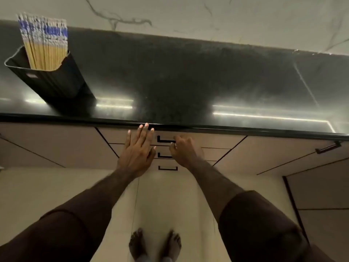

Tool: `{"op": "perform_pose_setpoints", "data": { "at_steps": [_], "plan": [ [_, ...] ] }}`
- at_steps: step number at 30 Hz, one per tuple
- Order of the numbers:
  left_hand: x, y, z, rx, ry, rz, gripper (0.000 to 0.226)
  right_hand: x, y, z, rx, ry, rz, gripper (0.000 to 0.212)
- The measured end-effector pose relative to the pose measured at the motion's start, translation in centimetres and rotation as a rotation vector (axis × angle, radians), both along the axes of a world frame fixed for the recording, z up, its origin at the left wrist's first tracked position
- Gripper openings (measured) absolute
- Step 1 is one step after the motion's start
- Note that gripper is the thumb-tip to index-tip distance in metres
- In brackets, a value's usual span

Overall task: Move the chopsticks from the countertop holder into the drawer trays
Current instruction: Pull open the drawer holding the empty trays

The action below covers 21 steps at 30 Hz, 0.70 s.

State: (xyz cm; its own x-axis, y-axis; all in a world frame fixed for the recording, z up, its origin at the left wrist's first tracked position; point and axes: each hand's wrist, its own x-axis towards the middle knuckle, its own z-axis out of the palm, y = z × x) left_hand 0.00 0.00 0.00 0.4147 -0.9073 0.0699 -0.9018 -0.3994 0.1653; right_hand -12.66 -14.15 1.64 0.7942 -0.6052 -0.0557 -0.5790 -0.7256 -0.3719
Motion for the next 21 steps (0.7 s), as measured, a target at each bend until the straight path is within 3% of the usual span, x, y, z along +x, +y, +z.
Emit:
{"op": "perform_pose_setpoints", "data": {
  "at_steps": [6,11,21],
  "plan": [
    [0.5,1.2,-5.1,0.048,0.028,0.034,0.063,1.8,-0.7,-4.3,0.039,0.252,-0.004,0.027],
    [2.4,2.3,-8.7,0.054,0.086,0.17,0.067,3.9,-1.6,-8.6,0.144,0.334,-0.083,0.053],
    [5.8,4.9,-9.8,-0.006,0.092,0.255,0.07,5.1,-1.8,-10.9,0.135,0.283,-0.184,0.046]
  ]
}}
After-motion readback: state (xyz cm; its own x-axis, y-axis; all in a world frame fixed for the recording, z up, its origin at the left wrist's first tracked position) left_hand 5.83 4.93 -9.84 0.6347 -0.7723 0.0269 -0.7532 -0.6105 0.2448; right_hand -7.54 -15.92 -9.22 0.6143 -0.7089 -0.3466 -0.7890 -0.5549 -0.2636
